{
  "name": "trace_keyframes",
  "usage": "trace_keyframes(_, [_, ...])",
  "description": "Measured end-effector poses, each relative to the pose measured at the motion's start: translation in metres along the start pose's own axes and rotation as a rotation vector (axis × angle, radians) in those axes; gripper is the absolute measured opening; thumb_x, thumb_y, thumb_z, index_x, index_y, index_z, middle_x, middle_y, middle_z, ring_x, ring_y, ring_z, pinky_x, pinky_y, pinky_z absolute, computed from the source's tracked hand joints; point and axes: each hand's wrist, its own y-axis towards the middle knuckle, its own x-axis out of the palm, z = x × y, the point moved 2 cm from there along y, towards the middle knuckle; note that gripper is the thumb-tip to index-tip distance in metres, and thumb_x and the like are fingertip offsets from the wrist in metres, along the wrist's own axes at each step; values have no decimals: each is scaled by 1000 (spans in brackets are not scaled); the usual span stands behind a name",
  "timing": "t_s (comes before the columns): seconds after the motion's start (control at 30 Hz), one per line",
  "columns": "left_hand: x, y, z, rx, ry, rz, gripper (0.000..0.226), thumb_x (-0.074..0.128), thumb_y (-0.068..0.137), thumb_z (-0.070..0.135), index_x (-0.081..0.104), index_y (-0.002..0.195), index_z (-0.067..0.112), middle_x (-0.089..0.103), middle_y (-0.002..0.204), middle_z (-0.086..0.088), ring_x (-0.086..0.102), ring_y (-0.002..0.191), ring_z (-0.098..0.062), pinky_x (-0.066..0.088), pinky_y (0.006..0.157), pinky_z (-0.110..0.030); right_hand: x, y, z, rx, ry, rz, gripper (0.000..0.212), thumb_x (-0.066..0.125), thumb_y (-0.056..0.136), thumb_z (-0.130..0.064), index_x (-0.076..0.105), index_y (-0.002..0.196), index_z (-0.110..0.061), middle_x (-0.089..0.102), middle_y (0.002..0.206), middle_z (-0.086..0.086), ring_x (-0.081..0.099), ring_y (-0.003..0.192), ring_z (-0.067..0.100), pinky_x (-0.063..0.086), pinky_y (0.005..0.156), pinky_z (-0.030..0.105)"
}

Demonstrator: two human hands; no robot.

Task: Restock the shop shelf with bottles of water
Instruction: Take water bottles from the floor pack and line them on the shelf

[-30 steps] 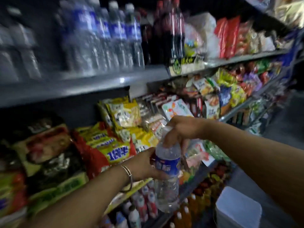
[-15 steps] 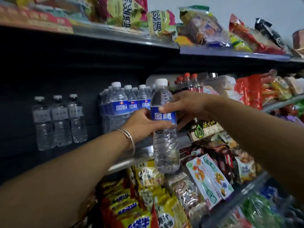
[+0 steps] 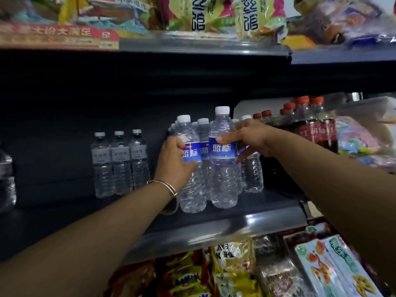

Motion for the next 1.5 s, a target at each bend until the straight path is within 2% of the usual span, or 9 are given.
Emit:
trace_keyframes(0.1, [9, -1, -11, -17, 89, 63, 48, 78, 68, 12, 37, 94, 16, 46, 108, -10, 50, 100, -28, 45, 88, -39, 7, 15, 12, 16, 17, -10, 42, 74, 78, -25, 60, 108, 1, 67, 101, 20, 65, 77, 27, 59, 65, 41])
trace_keyframes(0.27, [15, -3, -15, -64, 138, 146, 53, 80, 65, 14, 34, 93, 15, 36, 105, -3, 44, 105, -24, 40, 89, -30, 13, 26, 18, -3, 36, -54, 30, 72, 80, -27, 59, 99, -8, 68, 104, 17, 65, 90, 28, 58, 72, 44])
trace_keyframes(0.4, [14, -6, -16, -103, 138, 135, 55, 81, 66, 18, 34, 94, 16, 31, 104, 1, 45, 105, -23, 43, 91, -32, 14, 27, 27, 25, 37, -94, 63, 79, 67, -25, 54, 123, -9, 65, 113, 13, 65, 95, 25, 59, 72, 37])
trace_keyframes(0.67, [13, -12, -21, -157, 122, 115, 55, 82, 65, 21, 35, 94, 15, 42, 112, -8, 47, 102, -24, 43, 87, -31, 20, 22, 33, 8, 110, -9, 29, 77, 72, -12, 57, 91, -22, 63, 111, 12, 61, 105, 30, 57, 82, 44])
trace_keyframes(0.8, [17, -26, -21, -167, 132, 95, 51, 79, 69, 16, 34, 95, 17, 40, 117, -8, 45, 106, -24, 42, 91, -31, 26, 13, 43, 25, 145, 96, 63, 77, 75, -23, 50, 130, -7, 62, 112, 13, 61, 105, 28, 56, 85, 38])
trace_keyframes(0.9, [20, -43, -14, -139, 118, 79, 47, 75, 72, 10, 37, 99, 17, 38, 120, -9, 43, 111, -25, 40, 97, -33, 28, -5, 50, -38, -32, 240, 74, 77, 75, -35, 44, 137, -9, 59, 118, 10, 61, 106, 25, 52, 92, 37])
trace_keyframes(1.13, [34, -128, 10, 225, 121, -112, 41, 58, 70, -6, 48, 106, 10, 42, 117, -11, 44, 109, -28, 39, 92, -39, 55, -109, 69, -324, -805, 429, 49, 58, 83, -3, 52, 131, -10, 60, 122, 16, 52, 115, 32, 39, 91, 34])
trace_keyframes(1.27, [49, -208, 4, 335, 123, -282, 47, 53, 67, -10, 50, 109, 10, 43, 116, -12, 42, 108, -30, 36, 88, -38, 85, -179, 127, -359, -965, 426, 51, 54, 70, 8, 60, 119, -3, 64, 114, 18, 54, 101, 39, 46, 79, 40])
trace_keyframes(1.5, [115, -394, -74, 367, 159, -629, 46, 43, 69, -3, 47, 112, 13, 45, 116, -12, 45, 102, -35, 40, 80, -42, 147, -301, 283, -119, -993, 326, 47, 50, 60, 4, 66, 104, 1, 69, 99, 17, 61, 84, 39, 45, 63, 34])
